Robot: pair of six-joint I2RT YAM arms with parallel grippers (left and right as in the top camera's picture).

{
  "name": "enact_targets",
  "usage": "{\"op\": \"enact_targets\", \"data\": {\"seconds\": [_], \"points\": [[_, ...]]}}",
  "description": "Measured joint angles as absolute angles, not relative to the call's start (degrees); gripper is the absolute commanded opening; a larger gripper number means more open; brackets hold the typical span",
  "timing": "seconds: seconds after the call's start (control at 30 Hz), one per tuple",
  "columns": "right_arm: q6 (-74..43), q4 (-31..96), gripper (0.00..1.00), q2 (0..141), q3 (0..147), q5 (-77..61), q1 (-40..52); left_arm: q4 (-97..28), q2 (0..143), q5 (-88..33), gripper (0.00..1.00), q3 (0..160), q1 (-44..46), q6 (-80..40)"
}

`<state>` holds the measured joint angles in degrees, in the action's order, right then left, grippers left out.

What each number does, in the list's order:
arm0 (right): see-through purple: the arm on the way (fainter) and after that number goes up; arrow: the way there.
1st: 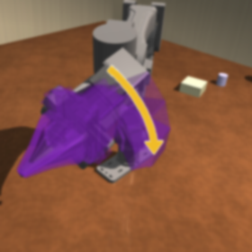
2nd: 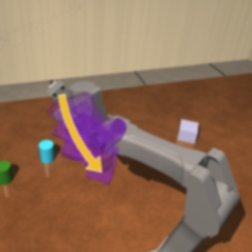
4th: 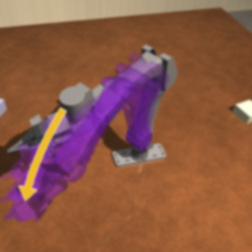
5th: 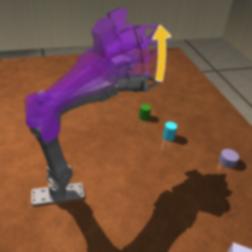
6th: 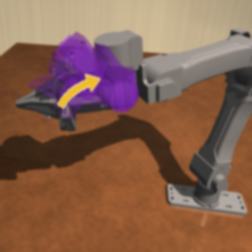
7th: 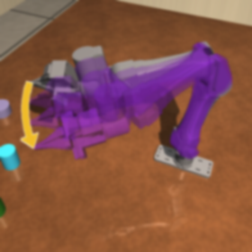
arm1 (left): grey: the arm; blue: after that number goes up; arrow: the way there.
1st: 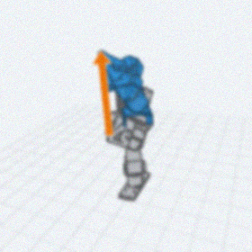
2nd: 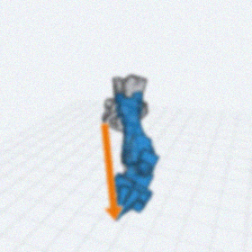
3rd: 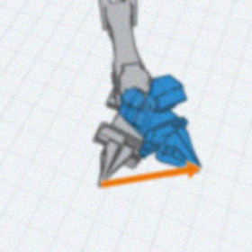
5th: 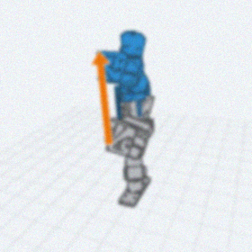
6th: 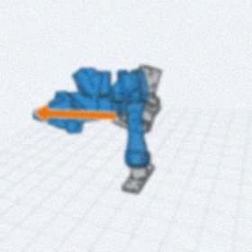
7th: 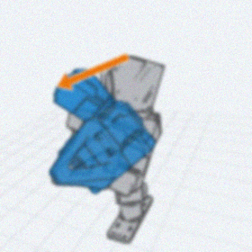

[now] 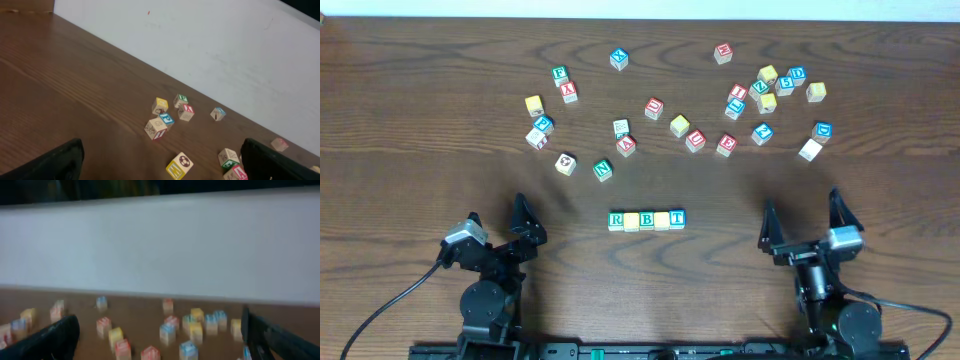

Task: Spell out ROBOT

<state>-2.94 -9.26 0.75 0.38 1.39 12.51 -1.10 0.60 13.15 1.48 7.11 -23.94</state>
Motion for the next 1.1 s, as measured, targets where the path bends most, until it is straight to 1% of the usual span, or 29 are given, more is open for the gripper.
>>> {"op": "enact_targets", "data": {"seconds": [0.23,1.1], "points": [[-2.59,4.03,0.99,0.71,0.36,1.41,12.49,-1.10,0.60,13.19,0.98,1.48,7.11,-23.92],[-1.76,4.03,0.99,0.69,0.36,1.21,12.49,-1.08,0.60,13.19,0.98,1.48,7.11,-23.92]]}}
